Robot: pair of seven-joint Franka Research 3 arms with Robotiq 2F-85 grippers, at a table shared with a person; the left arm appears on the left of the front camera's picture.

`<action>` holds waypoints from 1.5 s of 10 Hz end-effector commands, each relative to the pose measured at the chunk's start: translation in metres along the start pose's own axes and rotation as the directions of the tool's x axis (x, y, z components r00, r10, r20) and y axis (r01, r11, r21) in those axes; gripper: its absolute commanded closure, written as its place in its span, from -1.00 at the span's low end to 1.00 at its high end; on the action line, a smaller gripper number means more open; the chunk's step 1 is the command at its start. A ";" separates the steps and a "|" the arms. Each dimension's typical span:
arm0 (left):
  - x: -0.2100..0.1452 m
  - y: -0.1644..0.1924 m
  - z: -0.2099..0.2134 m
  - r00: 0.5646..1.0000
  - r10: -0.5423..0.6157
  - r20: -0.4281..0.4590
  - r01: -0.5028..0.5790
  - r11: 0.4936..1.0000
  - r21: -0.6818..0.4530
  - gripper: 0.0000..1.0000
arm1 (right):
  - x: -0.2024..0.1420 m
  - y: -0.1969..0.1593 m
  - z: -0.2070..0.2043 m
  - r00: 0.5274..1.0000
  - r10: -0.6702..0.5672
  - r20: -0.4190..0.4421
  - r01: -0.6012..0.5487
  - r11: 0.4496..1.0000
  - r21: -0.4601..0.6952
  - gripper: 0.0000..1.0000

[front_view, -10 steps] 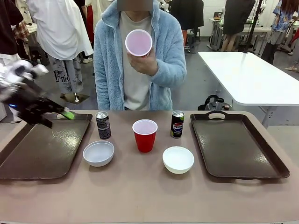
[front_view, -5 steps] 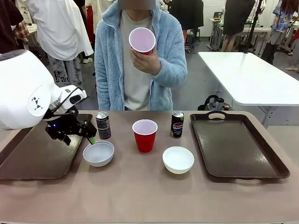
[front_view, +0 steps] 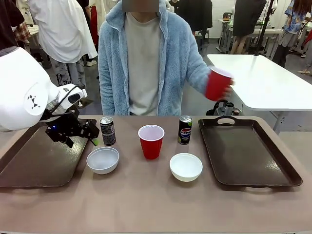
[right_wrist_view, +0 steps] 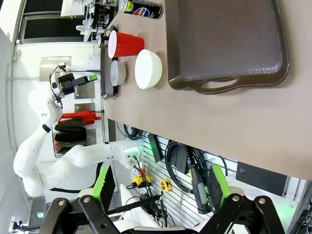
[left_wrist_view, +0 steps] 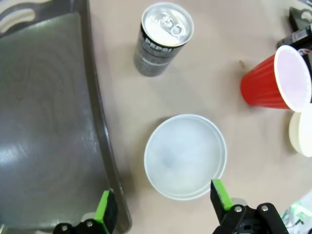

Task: Prepare tableware on both trays.
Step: Pick up a Picnic Bowl from the table and place it on a Handle tray.

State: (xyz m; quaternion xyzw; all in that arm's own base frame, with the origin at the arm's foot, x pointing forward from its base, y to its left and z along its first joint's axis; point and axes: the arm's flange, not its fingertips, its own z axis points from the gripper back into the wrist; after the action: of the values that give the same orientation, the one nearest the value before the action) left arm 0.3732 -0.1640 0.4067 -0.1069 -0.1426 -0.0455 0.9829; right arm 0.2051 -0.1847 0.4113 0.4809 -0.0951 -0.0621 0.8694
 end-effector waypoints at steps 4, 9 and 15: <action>0.041 -0.001 -0.002 0.994 -0.096 -0.044 0.100 0.989 0.112 -1.00 | 0.001 -0.001 0.000 1.000 0.006 0.009 -0.006 1.000 0.017 -1.00; 0.070 -0.034 -0.041 0.953 -0.219 -0.208 0.245 0.964 0.105 -1.00 | 0.001 -0.001 0.000 1.000 0.006 0.009 -0.006 1.000 0.017 -1.00; 0.063 -0.043 -0.092 0.917 -0.260 -0.304 0.308 0.944 0.121 0.15 | 0.001 -0.001 0.000 1.000 0.006 0.009 -0.006 1.000 0.017 -1.00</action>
State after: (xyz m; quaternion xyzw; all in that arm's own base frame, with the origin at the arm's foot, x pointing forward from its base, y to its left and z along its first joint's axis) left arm 0.4507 -0.2257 0.3443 -0.0193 -0.0186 -0.2034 0.9787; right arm 0.2051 -0.1848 0.4114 0.4807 -0.0951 -0.0622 0.8695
